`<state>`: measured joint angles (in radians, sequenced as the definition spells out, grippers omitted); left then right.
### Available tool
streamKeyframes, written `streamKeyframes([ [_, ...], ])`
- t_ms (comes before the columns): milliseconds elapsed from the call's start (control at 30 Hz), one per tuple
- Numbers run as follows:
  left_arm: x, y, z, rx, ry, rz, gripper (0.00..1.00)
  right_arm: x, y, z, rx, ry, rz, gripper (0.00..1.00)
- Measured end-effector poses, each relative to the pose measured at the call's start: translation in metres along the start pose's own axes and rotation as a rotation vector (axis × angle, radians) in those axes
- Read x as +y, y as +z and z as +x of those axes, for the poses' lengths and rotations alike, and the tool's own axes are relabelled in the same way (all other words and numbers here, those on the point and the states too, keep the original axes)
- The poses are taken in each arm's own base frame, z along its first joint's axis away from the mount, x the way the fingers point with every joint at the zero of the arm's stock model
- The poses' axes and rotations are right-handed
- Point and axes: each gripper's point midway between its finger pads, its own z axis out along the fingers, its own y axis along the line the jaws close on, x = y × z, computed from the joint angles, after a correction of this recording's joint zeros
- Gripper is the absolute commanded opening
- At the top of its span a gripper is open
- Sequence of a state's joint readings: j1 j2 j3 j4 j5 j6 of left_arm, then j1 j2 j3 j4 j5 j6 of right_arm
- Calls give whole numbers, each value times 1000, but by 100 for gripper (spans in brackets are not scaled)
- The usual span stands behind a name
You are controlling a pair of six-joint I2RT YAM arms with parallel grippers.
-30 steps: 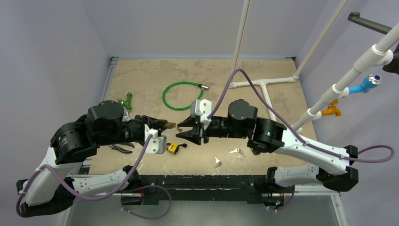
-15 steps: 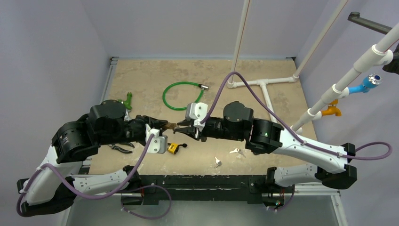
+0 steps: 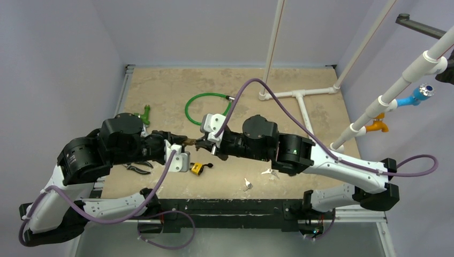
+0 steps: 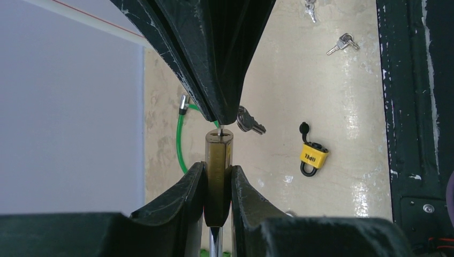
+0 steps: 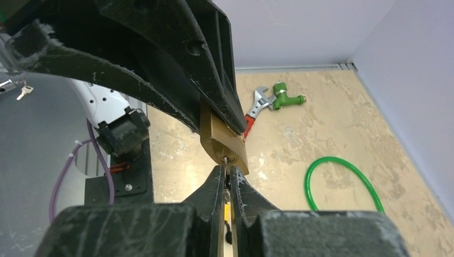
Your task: Unlock with the key
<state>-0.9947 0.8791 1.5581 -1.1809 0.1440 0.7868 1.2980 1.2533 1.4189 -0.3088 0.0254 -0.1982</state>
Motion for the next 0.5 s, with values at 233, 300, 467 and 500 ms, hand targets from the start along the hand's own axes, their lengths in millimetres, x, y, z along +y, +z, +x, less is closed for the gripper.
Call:
streamKeyframes([
  [233, 1, -9, 3, 34, 31, 9, 0, 4, 9, -1, -11, 144, -7, 0],
  [300, 2, -11, 2, 31, 48, 6, 0, 3, 10, -2, -47, 226, -28, 0],
  [467, 8, -12, 1, 26, 96, -11, 0, -1, 10, -6, -123, 431, -104, 0],
  [500, 8, -12, 1, 26, 99, -12, 0, -1, 10, -6, -127, 453, -112, 0],
])
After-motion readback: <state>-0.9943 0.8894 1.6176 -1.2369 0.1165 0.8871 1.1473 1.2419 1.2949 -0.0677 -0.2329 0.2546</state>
